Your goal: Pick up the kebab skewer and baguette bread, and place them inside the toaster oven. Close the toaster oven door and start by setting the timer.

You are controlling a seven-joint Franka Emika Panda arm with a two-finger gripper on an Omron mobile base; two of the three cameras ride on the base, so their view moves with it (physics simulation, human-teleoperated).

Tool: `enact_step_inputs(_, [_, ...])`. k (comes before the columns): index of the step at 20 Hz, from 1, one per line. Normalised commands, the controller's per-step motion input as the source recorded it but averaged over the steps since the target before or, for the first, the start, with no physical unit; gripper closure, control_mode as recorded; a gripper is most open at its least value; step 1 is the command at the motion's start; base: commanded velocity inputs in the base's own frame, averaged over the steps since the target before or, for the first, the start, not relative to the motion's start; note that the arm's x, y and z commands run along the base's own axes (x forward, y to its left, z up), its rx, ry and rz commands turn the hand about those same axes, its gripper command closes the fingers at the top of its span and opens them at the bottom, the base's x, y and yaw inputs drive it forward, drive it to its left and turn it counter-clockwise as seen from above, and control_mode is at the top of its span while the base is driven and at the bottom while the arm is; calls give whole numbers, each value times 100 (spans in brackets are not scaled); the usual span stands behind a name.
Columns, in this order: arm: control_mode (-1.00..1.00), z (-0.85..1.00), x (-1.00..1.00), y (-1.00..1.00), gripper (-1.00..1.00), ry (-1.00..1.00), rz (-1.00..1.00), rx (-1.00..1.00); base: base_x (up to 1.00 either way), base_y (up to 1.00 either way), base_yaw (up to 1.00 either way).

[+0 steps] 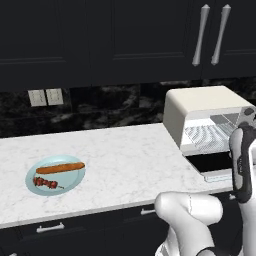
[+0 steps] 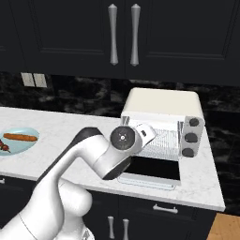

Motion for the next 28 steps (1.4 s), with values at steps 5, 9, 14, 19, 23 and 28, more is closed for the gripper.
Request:
enact_step_inputs(5, [-100, 49, -45, 98, 100, 28, -18, 0, 0, 0, 0])
enact_step_inputs(9, [-100, 16, -23, 100, 100, 16, -15, 0, 0, 0, 0])
enact_step_inputs(14, [-100, 1, -17, 100, 100, 10, -20, 0, 0, 0, 0])
enact_step_inputs(19, [-100, 0, -5, 100, -100, 1, -18, 0, 0, 0, 0])
enact_step_inputs(23, [-100, 0, 0, 100, -100, 0, -8, 3, 0, 0, 0])
enact_step_inputs(28, [-100, -12, 7, 100, -100, 0, 5, 5, 0, 0, 0])
